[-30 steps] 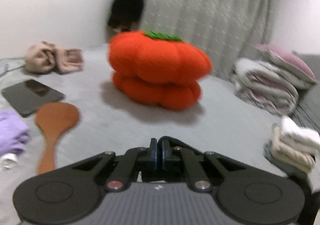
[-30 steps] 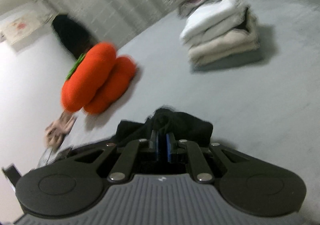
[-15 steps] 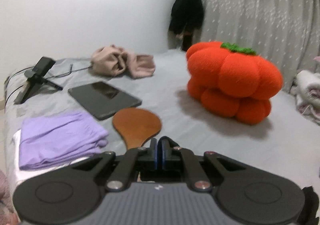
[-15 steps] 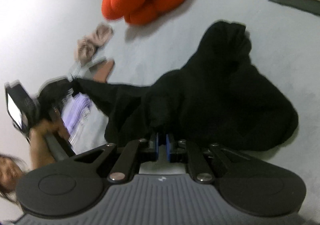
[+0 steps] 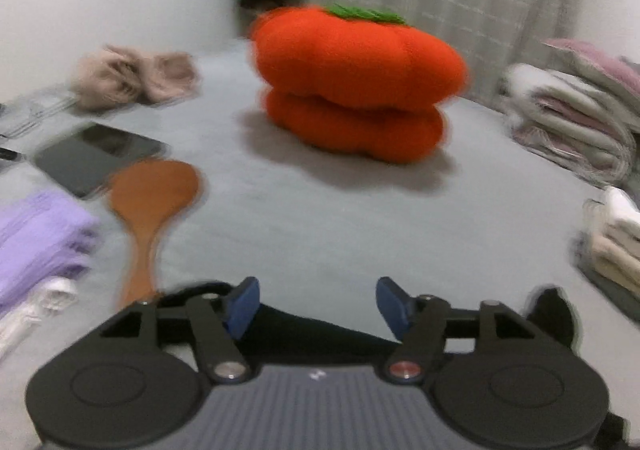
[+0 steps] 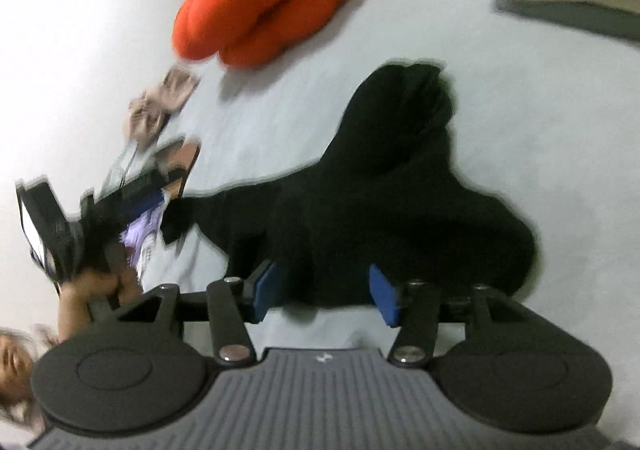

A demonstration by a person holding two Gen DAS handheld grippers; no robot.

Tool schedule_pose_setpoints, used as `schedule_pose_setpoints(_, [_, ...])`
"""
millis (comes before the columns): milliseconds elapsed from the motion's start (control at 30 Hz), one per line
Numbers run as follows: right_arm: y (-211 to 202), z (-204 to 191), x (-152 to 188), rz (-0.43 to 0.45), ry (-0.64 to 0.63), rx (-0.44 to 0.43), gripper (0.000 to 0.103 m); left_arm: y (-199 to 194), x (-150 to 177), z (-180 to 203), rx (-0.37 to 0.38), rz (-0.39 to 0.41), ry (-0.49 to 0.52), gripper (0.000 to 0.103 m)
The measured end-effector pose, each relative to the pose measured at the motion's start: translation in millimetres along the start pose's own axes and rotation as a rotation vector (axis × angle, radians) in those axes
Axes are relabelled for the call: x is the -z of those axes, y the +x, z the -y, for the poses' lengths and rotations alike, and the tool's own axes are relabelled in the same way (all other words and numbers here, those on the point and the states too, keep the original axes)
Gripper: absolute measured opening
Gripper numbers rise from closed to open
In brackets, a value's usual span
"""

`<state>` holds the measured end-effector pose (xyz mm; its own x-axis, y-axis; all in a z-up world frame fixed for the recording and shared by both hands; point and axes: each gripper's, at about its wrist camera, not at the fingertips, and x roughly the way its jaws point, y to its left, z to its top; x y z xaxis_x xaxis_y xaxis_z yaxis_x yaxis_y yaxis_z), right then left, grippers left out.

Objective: Fold clothes

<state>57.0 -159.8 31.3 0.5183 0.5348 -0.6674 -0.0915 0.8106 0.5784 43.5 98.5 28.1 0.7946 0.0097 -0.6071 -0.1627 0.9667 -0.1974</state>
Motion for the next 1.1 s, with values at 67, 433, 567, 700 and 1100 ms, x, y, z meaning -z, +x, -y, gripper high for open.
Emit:
schedule_pose_setpoints(67, [-6.0,10.2,-4.1,0.054,0.056,0.023,0.056,10.1,1.9,9.8,0.102,-0.05,-0.003,0.068])
schedule_pose_setpoints(433, [12.6,40.7,-5.0,0.103,0.181,0.236,0.055,49.5,49.0,63.2,0.41,-0.222,0.015,0.053])
schedule_pose_setpoints(567, [23.7,37.2,-0.5,0.072,0.14,0.251,0.018,53.5,55.9,56.8,0.417,-0.242,-0.071,0.004])
schedule_pose_setpoints(700, [12.9,34.0,1.5,0.132,0.115,0.266,0.007,32.5,38.2,38.4,0.414,-0.163,-0.187,0.003])
schedule_pose_setpoints(1100, [-21.9,32.3,-3.7,0.189,0.058,0.254,0.006,4.5,25.3,-12.0,0.291,-0.297,-0.079,0.003])
